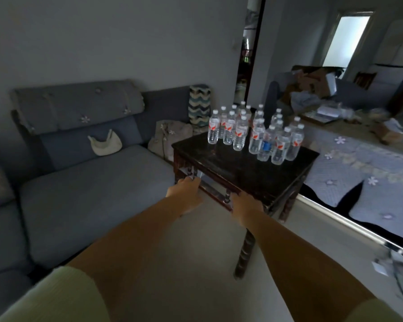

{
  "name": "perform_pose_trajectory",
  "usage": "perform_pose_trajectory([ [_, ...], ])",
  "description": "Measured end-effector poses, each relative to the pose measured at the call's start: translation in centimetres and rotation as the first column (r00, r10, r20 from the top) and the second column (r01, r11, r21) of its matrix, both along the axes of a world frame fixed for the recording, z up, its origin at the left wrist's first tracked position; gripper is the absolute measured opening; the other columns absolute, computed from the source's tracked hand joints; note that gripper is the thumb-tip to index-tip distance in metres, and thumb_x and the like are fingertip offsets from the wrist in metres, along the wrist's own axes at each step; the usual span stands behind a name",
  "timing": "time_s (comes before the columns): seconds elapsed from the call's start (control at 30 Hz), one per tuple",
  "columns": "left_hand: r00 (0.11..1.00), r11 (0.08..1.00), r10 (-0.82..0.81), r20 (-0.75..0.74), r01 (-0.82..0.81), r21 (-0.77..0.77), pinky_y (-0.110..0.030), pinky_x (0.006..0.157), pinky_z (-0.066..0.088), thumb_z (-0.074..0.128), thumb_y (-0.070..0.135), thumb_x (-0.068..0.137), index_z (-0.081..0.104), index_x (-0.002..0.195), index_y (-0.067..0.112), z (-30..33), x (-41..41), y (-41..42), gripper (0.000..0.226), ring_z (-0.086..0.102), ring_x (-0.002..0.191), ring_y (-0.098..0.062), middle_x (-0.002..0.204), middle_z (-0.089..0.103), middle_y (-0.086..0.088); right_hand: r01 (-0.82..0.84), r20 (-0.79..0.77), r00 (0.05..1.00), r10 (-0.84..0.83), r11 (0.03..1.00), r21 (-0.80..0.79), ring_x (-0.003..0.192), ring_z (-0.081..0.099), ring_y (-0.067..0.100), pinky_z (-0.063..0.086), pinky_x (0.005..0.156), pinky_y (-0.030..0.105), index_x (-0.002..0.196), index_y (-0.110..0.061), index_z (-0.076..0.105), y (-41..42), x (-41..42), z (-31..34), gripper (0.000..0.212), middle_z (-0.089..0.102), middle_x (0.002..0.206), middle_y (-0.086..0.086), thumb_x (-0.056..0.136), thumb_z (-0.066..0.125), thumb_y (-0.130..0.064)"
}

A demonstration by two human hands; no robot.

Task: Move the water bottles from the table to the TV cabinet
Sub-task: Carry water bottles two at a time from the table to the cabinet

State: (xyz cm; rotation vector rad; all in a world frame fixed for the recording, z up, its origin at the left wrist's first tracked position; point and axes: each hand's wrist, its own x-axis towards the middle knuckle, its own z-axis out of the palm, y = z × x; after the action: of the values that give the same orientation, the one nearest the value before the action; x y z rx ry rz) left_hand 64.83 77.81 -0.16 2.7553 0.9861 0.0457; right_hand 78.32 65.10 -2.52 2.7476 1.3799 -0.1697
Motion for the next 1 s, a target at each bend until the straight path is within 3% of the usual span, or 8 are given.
perform_pose_trajectory([
  [0.17, 0.998, 0.999, 0.047, -0.038, -0.047, 0.014, -0.045, 0.095, 0.044, 0.050, 0.040, 0.091, 0.032, 0.141, 0.024, 0.4, 6.8, 8.7, 0.055, 0.043, 0.126, -0.031, 0.138, 0.043, -0.010, -0.025, -0.034, 0.999, 0.024, 1.000, -0.015, 0.125, 0.044, 0.030, 0.040, 0.098, 0.044, 0.141, -0.020, 0.035, 8.1, 7.4, 0.5, 0.054, 0.042, 0.137, 0.010, 0.093, 0.056, -0.033],
  [0.47, 0.996, 0.996, -0.059, -0.072, 0.064, 0.063, -0.048, 0.098, 0.042, 0.051, 0.044, 0.092, 0.025, 0.146, 0.020, -0.1, 20.6, 16.8, 0.064, 0.039, 0.128, -0.032, 0.138, 0.039, -0.011, 0.049, -0.044, 0.998, -0.052, 0.997, -0.063, 0.128, 0.041, 0.033, 0.040, 0.098, 0.046, 0.143, -0.018, 0.032, 16.2, 21.4, 1.0, 0.052, 0.038, 0.141, 0.011, 0.096, 0.051, -0.029],
  [0.8, 0.988, 0.992, -0.128, -0.083, 0.126, -0.029, -0.047, 0.101, 0.041, 0.050, 0.044, 0.094, 0.027, 0.145, 0.018, -3.8, 32.0, 29.2, 0.063, 0.039, 0.129, -0.033, 0.141, 0.038, -0.013, 0.127, -0.093, 0.987, -0.134, 0.988, -0.084, 0.127, 0.042, 0.033, 0.042, 0.097, 0.045, 0.142, -0.016, 0.032, 26.2, 31.6, -2.3, 0.051, 0.037, 0.142, 0.012, 0.096, 0.051, -0.028],
  [1.0, 0.979, 0.974, -0.176, -0.098, 0.160, -0.159, -0.044, 0.102, 0.041, 0.052, 0.045, 0.093, 0.025, 0.148, 0.017, -7.0, 40.2, 38.8, 0.067, 0.041, 0.130, -0.034, 0.145, 0.037, -0.014, 0.256, -0.216, 0.940, -0.263, 0.965, -0.061, 0.130, 0.042, 0.034, 0.043, 0.101, 0.046, 0.145, -0.010, 0.028, 33.1, 38.4, -3.9, 0.055, 0.036, 0.145, 0.014, 0.098, 0.049, -0.030],
])
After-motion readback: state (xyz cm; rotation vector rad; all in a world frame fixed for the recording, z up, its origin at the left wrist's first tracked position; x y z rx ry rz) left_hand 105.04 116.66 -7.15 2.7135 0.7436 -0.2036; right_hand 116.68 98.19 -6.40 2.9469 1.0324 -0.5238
